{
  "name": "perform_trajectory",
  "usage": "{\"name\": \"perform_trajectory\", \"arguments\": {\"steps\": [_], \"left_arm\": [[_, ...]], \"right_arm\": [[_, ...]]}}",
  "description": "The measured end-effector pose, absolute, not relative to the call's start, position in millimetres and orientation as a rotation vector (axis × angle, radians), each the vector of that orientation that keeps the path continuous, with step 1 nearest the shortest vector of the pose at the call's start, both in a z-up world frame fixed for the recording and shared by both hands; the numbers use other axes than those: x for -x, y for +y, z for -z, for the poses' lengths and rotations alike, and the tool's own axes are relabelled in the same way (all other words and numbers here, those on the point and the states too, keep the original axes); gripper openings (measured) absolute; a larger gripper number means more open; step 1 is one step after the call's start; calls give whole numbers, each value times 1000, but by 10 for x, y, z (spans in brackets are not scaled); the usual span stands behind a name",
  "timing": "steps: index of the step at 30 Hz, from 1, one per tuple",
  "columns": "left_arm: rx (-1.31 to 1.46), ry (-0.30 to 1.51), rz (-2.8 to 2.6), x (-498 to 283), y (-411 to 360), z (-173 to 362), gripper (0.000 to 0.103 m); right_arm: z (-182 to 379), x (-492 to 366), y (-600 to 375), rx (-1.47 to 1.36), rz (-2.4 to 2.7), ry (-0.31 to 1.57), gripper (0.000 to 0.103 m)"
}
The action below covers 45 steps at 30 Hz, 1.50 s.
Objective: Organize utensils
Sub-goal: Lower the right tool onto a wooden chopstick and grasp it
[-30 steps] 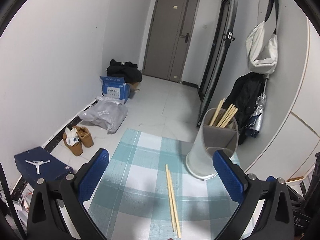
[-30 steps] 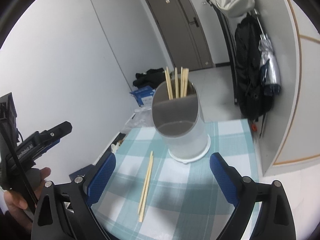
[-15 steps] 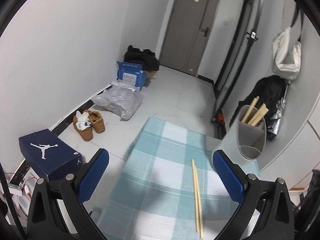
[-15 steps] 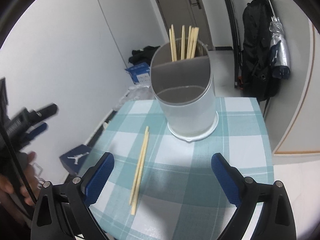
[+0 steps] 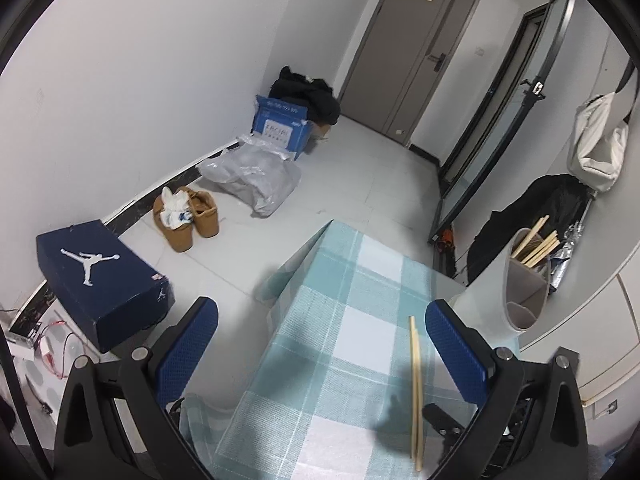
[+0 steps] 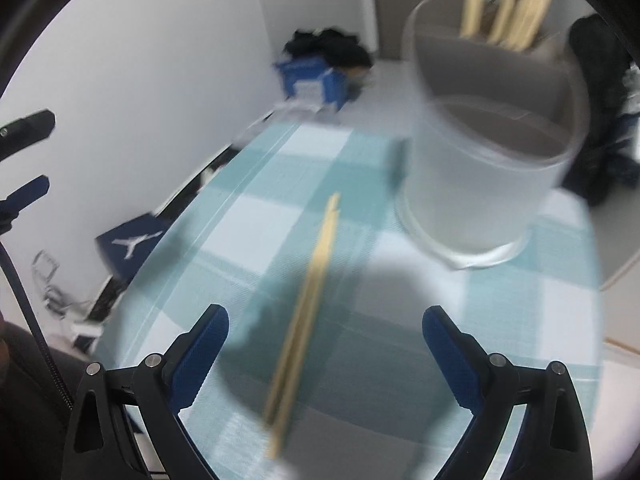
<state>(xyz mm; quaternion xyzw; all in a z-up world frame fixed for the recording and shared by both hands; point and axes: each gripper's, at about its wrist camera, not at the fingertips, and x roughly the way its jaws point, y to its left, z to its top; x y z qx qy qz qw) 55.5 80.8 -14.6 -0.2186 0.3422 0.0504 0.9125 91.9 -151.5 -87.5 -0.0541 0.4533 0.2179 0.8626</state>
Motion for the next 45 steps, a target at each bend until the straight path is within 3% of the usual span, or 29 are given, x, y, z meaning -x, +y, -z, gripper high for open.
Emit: {"name": "perform_trajectory", "arguments": {"steps": [5, 10, 14, 15, 18, 26, 31, 45], "left_arm": [[487, 713, -63, -550, 848, 169, 102], [489, 731, -73, -563, 842, 166, 102], [505, 748, -64, -584, 871, 191, 102], [503, 753, -62, -586, 868, 195, 102], [492, 758, -74, -585, 861, 206, 102], [509, 786, -92, -615, 890, 265, 102], [492, 791, -92, -621, 849, 275, 102], [479, 815, -49, -615, 771, 274, 102]], "right_arm": [[1061, -964, -1444, 153, -414, 1005, 89], [1081, -899, -1511, 155, -404, 1010, 74], [1102, -893, -1565, 172, -360, 1013, 57], [1132, -896, -1571, 170, -368, 1031, 49], [1115, -869, -1513, 188, -390, 1034, 42], [1135, -831, -1306, 304, -385, 1038, 35], [1124, -846, -1234, 335, -441, 1068, 7], [1084, -553, -1721, 321, -515, 1254, 6]]}}
